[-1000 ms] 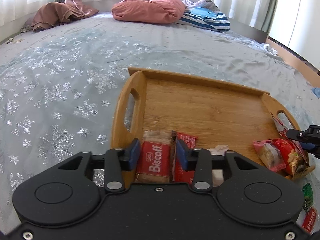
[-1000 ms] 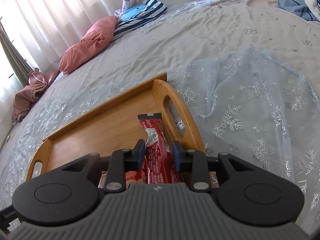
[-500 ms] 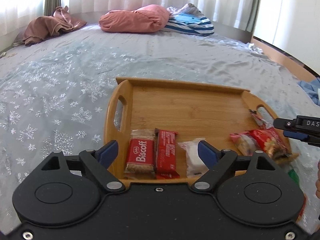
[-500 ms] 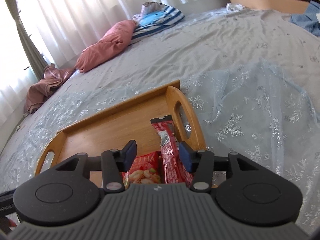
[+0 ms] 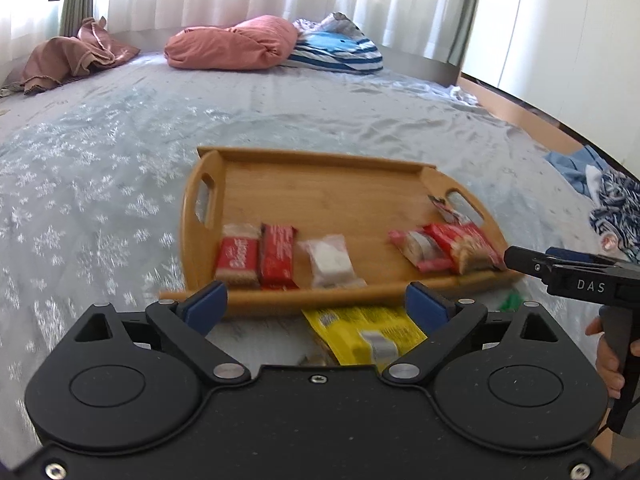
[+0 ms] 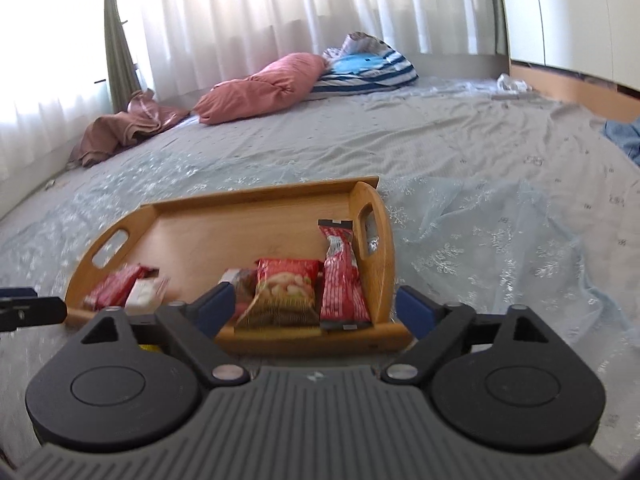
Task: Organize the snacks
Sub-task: 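Withdraw both grippers from the tray toward the remaining snacks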
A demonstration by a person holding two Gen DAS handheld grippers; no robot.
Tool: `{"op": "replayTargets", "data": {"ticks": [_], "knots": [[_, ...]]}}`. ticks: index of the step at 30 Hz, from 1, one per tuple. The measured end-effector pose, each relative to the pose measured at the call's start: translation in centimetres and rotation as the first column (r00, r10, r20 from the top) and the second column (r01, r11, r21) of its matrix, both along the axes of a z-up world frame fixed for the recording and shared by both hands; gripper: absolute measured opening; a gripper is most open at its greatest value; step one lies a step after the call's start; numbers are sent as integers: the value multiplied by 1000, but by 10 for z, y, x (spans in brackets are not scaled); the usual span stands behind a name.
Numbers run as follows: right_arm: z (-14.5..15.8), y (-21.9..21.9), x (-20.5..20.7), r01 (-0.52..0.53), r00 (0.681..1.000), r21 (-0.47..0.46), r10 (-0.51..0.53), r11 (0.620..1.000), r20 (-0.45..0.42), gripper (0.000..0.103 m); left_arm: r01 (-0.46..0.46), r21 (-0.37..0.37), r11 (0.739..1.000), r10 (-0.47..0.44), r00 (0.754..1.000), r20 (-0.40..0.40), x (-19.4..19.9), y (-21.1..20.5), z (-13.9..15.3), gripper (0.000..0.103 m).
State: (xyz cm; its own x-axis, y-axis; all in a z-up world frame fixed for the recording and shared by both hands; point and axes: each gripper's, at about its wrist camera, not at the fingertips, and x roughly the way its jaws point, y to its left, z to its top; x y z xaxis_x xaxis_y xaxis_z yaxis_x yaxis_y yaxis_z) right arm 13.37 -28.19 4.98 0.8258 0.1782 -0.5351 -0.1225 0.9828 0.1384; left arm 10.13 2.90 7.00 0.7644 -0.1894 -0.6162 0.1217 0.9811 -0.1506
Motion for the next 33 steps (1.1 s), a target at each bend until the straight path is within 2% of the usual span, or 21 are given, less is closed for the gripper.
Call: {"op": "replayTargets", "data": {"ticks": [4, 10, 18, 33], "knots": [[-3, -1, -18, -30, 999, -40, 31, 999, 20, 103, 24, 7, 1000, -24, 1000, -13, -16, -6, -5, 97], [-11, 1, -44, -56, 997, -114, 62, 992, 44, 103, 35, 22, 999, -34, 999, -29, -32, -13, -16, 98], [-37, 5, -71, -68, 997, -205, 76, 976, 30, 103, 56, 59, 997, -53, 997, -56, -46, -26, -37, 98], [-58, 9, -80, -58, 998, -216, 65, 975, 24, 103, 5, 69, 998, -2, 999, -44, -50, -36, -54, 97]]}}
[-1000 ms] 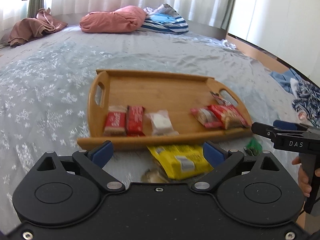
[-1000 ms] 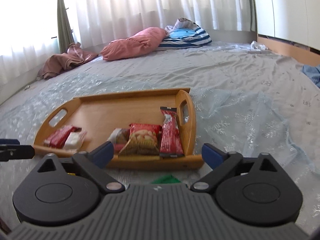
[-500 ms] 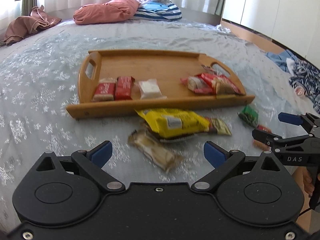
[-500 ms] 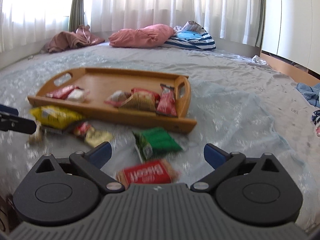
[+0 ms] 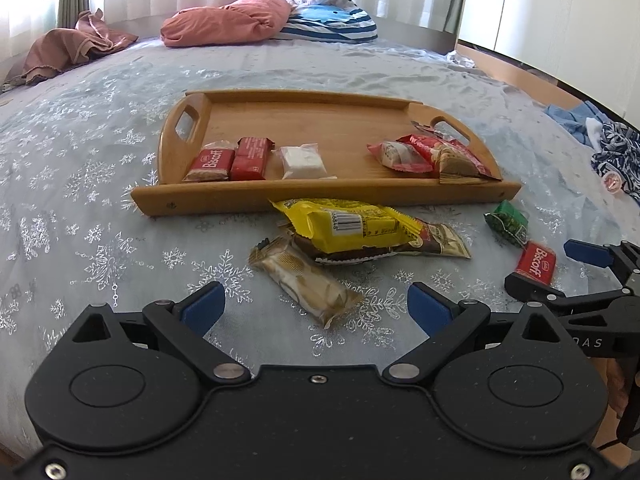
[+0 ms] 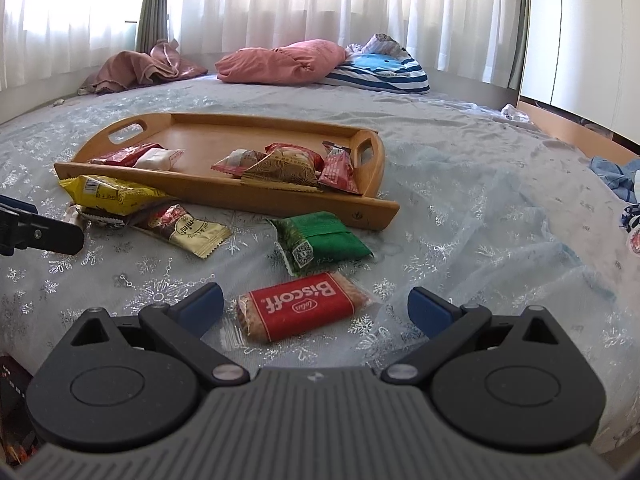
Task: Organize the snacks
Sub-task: 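Withdraw both grippers from the tray toward the remaining snacks, then grasp the clear cake bar with the left gripper while the right grasps a red Biscoff pack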
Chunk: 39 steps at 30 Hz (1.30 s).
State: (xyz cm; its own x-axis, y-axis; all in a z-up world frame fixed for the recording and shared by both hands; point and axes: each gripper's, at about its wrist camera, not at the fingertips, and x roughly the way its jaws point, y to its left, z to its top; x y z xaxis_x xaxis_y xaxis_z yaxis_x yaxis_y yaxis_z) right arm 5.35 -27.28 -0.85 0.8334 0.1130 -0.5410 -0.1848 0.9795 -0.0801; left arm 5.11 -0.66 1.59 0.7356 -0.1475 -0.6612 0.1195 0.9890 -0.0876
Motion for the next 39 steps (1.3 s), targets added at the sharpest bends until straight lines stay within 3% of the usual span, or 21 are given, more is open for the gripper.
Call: {"op": "replayTargets", "data": {"ticks": [4, 7, 12, 15, 19, 24, 32, 39], "knots": [[0, 0, -1, 20, 1000, 8, -20, 1000, 14, 103, -10, 1, 1000, 10, 1000, -2, -2, 1, -1, 92], [6, 1, -5, 50, 996, -11, -49, 999, 75, 103, -20, -7, 1000, 21, 1000, 10, -4, 3, 1, 81], [19, 7, -10, -10, 993, -31, 14, 999, 118, 100, -14, -25, 1000, 14, 1000, -2, -4, 2, 4, 44], [22, 14, -12, -71, 992, -23, 73, 997, 105, 88, -5, -32, 999, 4, 1000, -14, -3, 0, 3, 41], [17, 26, -10, -104, 991, -63, 109, 993, 82, 84, -7, -22, 1000, 7, 1000, -13, -4, -2, 2, 39], [4, 21, -6, -54, 998, -62, 56, 997, 26, 81, -58, 5, 998, 58, 998, -4, -5, 2, 3, 30], [3, 2, -4, -2, 1000, 9, 2, 1000, -2, 81, -107, -19, 994, 107, 994, 1, 1, 12, 4, 29], [5, 14, -10, -45, 999, -23, 45, 999, 2, 69, -96, 18, 995, 96, 995, 1, 18, 3, -3, 30]]}}
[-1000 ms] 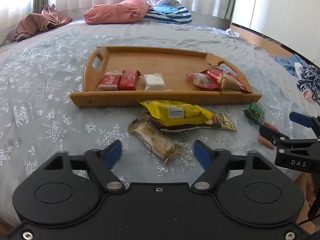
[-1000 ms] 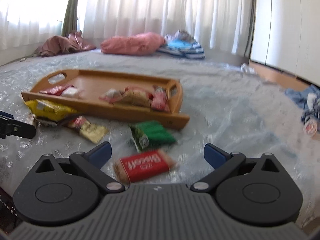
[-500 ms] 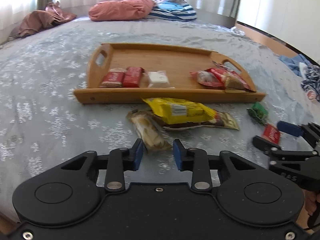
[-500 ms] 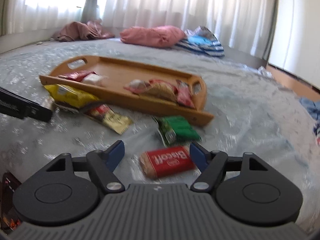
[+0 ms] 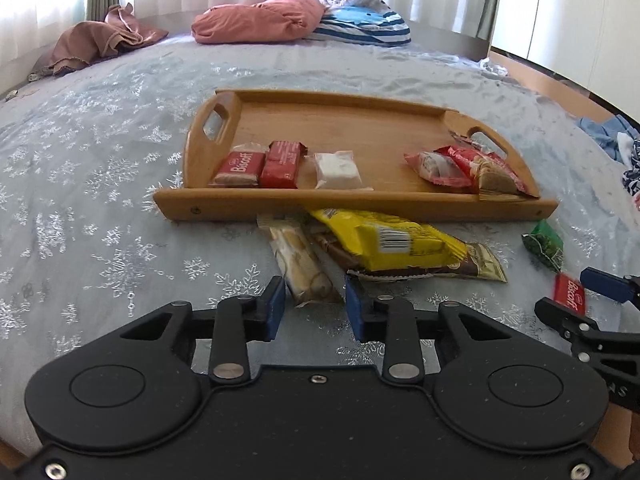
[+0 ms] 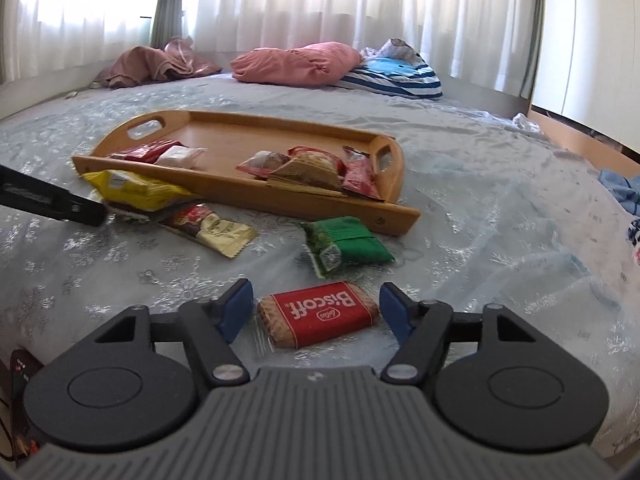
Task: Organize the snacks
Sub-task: 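Grasp the clear cake bar with the left gripper while the right grasps a red Biscoff pack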
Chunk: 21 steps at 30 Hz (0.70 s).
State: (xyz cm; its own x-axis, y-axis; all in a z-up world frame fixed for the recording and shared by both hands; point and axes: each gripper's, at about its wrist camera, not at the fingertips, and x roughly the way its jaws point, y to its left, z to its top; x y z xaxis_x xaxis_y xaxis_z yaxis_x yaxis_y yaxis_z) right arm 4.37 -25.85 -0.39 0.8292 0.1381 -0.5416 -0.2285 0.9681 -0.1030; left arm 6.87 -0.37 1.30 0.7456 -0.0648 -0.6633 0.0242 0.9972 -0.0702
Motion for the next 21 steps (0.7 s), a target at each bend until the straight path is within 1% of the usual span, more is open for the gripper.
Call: {"op": "replayTargets", "data": {"ticks": [1, 2, 3, 4, 5, 8, 9, 10, 12, 13, 15, 17, 19, 21], "knots": [[1, 1, -1, -7, 1000, 4, 7, 1000, 0, 69, 0, 6, 1000, 0, 1000, 2, 0, -1, 0, 31], [2, 2, -2, -13, 1000, 11, 13, 1000, 0, 67, 1, 9, 1000, -1, 1000, 4, 0, -2, 1, 28], [3, 3, -3, -18, 1000, 19, 18, 1000, -1, 64, 0, 10, 1000, 0, 1000, 8, -1, -2, 1, 23], [4, 4, -4, -21, 1000, 19, 21, 1000, 0, 63, -1, 11, 1000, 0, 1000, 14, -3, -2, 3, 23], [5, 6, -6, -27, 1000, 14, 27, 1000, 8, 53, 0, 11, 1000, 0, 1000, 15, -5, -1, 4, 23], [8, 15, -10, -50, 998, -28, 51, 998, 24, 46, 4, 11, 1000, -5, 1000, 12, -8, 2, 5, 22], [7, 19, -10, -61, 998, -52, 62, 997, 24, 50, 6, 11, 1000, -6, 1000, 9, -9, 3, 5, 22], [7, 21, -10, -64, 997, -74, 67, 995, 32, 60, 4, 9, 1000, -4, 1000, 8, -10, 4, 5, 22], [6, 20, -8, -57, 998, -78, 59, 995, 28, 69, 3, 2, 1000, -3, 1000, 5, -13, 8, 7, 22], [6, 17, -5, -48, 999, -61, 49, 997, 18, 70, 3, -3, 1000, -3, 1000, 5, -15, 9, 7, 22], [7, 8, 0, -25, 1000, -14, 25, 1000, 2, 78, 4, -9, 1000, -4, 1000, 5, -19, 12, 8, 22], [8, -2, 7, -27, 999, 38, 28, 999, -30, 84, 7, -11, 1000, -7, 1000, 3, -21, 14, 8, 22], [8, -11, 15, -44, 997, 63, 47, 997, -54, 86, 7, -10, 1000, -7, 1000, 0, -22, 16, 8, 22], [6, -16, 23, -60, 994, 66, 66, 996, -82, 88, 5, -11, 1000, -5, 1000, 0, -23, 17, 8, 23]]}}
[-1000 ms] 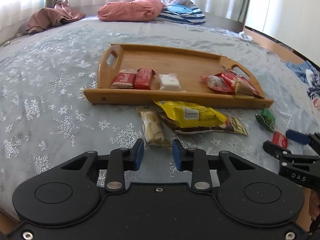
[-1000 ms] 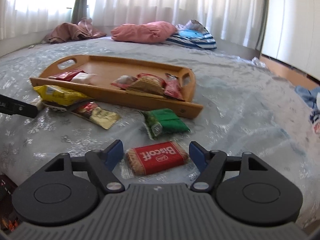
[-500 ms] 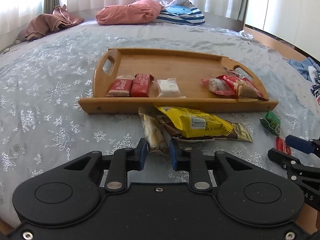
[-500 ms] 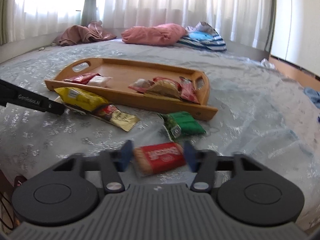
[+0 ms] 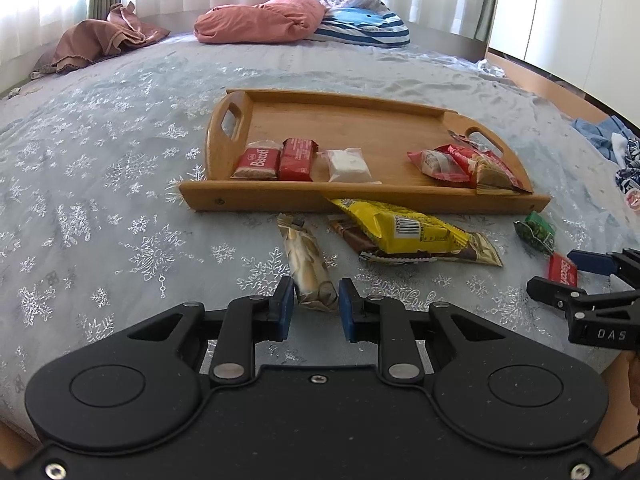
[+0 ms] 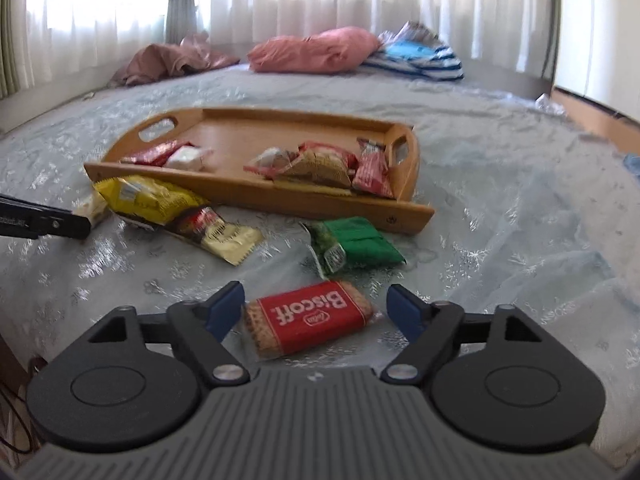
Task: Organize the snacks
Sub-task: 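Grasp the clear cake bar with the left gripper while the right grasps a red Biscoff pack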
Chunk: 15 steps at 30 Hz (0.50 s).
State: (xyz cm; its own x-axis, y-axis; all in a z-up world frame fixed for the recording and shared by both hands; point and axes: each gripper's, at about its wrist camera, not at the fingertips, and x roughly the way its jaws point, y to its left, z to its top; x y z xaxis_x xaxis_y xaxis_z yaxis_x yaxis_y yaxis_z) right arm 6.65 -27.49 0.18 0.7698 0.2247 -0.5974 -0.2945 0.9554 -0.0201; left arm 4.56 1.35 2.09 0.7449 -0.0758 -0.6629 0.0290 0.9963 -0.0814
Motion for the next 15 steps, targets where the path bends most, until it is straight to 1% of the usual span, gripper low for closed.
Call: {"op": "replayTargets", "data": {"ticks": [3, 4, 5, 6, 7, 8, 10, 11, 12, 13, 14, 15], "knots": [[-3, -7, 5, -28, 999, 28, 28, 999, -20, 87, -6, -7, 1000, 6, 1000, -4, 1, 2, -3, 25], [-3, -8, 5, -28, 999, 38, 28, 999, -23, 84, -12, -10, 1000, 12, 1000, -5, 1, 2, -3, 26], [-3, -8, 4, -28, 999, 41, 29, 999, -25, 77, -21, -17, 1000, 21, 1000, -1, 2, 3, -4, 32], [-2, -6, 3, -25, 999, 36, 26, 999, -21, 73, -30, -25, 999, 30, 1000, 4, 2, 4, -4, 45], [-1, -4, 0, -28, 999, 32, 28, 999, -18, 73, -37, -32, 999, 37, 999, 13, 2, 5, -4, 51], [-1, -2, -2, -31, 999, 29, 31, 999, -16, 72, -44, -37, 998, 45, 999, 23, 2, 5, -4, 55], [1, 3, -7, -32, 999, 20, 32, 999, -6, 71, -54, -29, 998, 55, 998, 27, 6, 5, -6, 54], [2, 6, -9, -32, 999, 12, 32, 999, -1, 69, -55, -26, 998, 56, 998, 23, 8, 5, -7, 50], [3, 9, -11, -29, 1000, 5, 29, 1000, 6, 69, -53, -22, 998, 54, 998, 14, 10, 5, -8, 40], [5, 11, -13, -31, 999, 6, 31, 1000, 11, 69, -51, -16, 999, 52, 999, 11, 10, 4, -8, 34], [7, 13, -15, -38, 999, 13, 37, 999, 14, 69, -49, -7, 999, 49, 999, 13, 11, 3, -8, 23], [9, 14, -17, -43, 999, 20, 43, 999, 22, 69, -47, 5, 999, 47, 999, 16, 10, 3, -7, 23]]}}
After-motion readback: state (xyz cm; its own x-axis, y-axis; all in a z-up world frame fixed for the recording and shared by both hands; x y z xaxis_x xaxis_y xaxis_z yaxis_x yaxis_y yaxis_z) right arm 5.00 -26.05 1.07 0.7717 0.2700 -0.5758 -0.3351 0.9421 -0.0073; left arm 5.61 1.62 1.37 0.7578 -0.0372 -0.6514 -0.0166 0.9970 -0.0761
